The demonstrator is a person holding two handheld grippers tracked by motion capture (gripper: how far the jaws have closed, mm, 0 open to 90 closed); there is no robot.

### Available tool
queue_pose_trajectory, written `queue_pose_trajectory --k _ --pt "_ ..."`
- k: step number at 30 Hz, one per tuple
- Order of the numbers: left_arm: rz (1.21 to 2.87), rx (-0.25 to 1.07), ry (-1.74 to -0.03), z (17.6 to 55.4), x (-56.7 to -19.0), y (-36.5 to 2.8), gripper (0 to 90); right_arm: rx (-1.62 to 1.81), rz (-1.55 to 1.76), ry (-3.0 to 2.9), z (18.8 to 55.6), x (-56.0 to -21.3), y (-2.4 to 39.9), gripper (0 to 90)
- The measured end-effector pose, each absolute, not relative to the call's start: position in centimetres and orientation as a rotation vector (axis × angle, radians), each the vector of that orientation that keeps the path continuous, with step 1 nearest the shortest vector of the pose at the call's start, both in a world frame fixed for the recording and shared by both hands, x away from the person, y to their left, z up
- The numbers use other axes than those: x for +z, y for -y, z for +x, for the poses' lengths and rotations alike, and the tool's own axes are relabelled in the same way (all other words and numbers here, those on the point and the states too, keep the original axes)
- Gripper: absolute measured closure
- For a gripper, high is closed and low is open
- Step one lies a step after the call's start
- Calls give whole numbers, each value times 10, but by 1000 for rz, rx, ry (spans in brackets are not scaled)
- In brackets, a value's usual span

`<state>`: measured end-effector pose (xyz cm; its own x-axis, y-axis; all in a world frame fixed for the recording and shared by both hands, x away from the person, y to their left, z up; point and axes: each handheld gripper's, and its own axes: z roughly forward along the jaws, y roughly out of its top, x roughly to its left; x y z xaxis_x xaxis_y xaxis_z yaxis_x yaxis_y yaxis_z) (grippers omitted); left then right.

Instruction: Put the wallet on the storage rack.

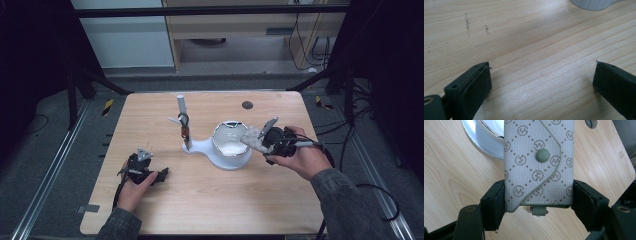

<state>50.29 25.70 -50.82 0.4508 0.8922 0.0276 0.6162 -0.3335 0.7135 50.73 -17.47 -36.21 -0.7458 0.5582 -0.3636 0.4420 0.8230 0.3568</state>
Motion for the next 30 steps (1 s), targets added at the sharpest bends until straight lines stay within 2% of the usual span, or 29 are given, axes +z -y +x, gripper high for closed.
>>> queue_pose_trajectory --k 30 --pt "2068 559 -1255 503 -508 -257 10 301 640 -2612 519 -373 135 313"
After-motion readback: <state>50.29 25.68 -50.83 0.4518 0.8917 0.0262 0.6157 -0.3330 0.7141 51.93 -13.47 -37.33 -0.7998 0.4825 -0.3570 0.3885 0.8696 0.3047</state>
